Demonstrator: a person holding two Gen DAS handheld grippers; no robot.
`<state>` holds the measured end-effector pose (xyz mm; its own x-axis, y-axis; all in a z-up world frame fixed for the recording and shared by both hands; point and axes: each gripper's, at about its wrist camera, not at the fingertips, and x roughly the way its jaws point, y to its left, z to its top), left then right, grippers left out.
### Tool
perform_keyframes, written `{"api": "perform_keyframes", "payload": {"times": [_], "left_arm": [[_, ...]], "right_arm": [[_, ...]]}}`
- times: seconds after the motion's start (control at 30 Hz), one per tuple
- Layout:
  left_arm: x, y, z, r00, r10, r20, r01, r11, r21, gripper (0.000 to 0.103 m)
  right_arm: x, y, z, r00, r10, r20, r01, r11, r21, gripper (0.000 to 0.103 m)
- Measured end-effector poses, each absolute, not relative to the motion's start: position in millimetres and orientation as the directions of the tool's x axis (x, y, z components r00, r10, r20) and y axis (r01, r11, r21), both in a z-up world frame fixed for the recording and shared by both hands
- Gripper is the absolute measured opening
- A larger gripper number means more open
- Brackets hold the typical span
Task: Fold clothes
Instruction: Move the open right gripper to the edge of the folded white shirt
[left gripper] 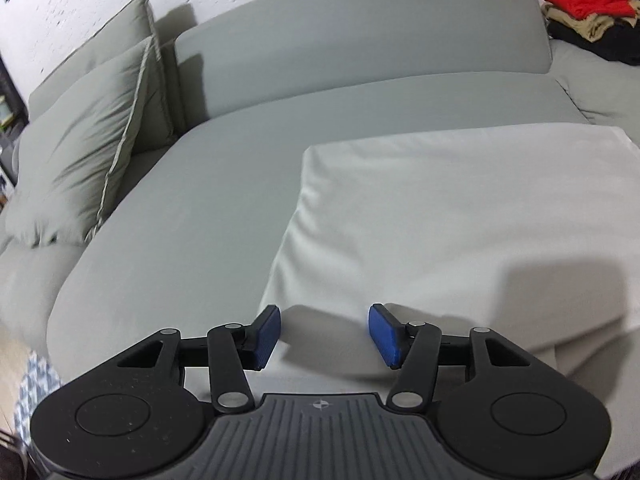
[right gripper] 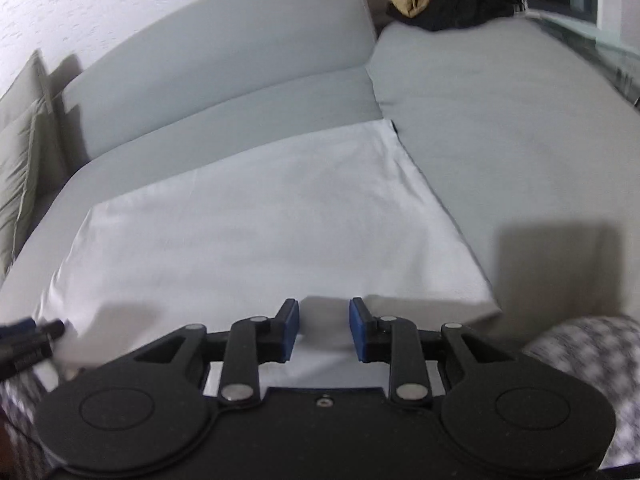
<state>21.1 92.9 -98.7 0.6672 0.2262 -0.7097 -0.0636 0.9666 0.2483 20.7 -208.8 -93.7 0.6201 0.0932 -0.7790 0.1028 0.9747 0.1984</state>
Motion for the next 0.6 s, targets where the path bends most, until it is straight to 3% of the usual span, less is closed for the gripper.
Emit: {"api": "perform_keyframes", "payload": {"times": [0.13,0.23,0.27,0.43,0.53,0.57,0.6], "left_arm": [[-14,115,-91,0.676,0.175,-0.716,-0.099,0.984,0.147,0.054],[-29,120,-87,0.691,0.153,-0.707,-0.12,0.988,0.097,0.054],[-31,118,-85,0.698,0.149,-0.701,-0.115,0.989,0.096,0.054],[-37,101,-85,0.719,0.136,-0.682,-0.06,0.989,0.135,0.055],[-39,92,-83,0.735,0.1,-0.67,-0.018,0.992,0.128,0.055],[-37,88,-82,0.743,0.095,-0.663,-0.009,0.991,0.132,0.055],[-35,85,-80,0.75,0.093,-0.655,-0.001,0.99,0.14,0.055]], "right_arm": [[-10,-231,-86,0.618,0.127,-0.776,0.169,0.942,0.289,0.028],[-29,-240,-78,0.688,0.177,-0.704,0.155,0.912,0.381,0.039],[-33,-242,-77,0.703,0.189,-0.686,0.155,0.9,0.407,0.043],[-31,-250,-86,0.718,0.28,-0.637,0.157,0.827,0.54,0.045],[-32,-244,-89,0.722,0.295,-0.626,0.117,0.84,0.53,0.033],[-33,-240,-88,0.724,0.291,-0.625,0.095,0.856,0.508,0.024],[-31,-235,-88,0.724,0.288,-0.626,0.077,0.869,0.488,0.024]]}}
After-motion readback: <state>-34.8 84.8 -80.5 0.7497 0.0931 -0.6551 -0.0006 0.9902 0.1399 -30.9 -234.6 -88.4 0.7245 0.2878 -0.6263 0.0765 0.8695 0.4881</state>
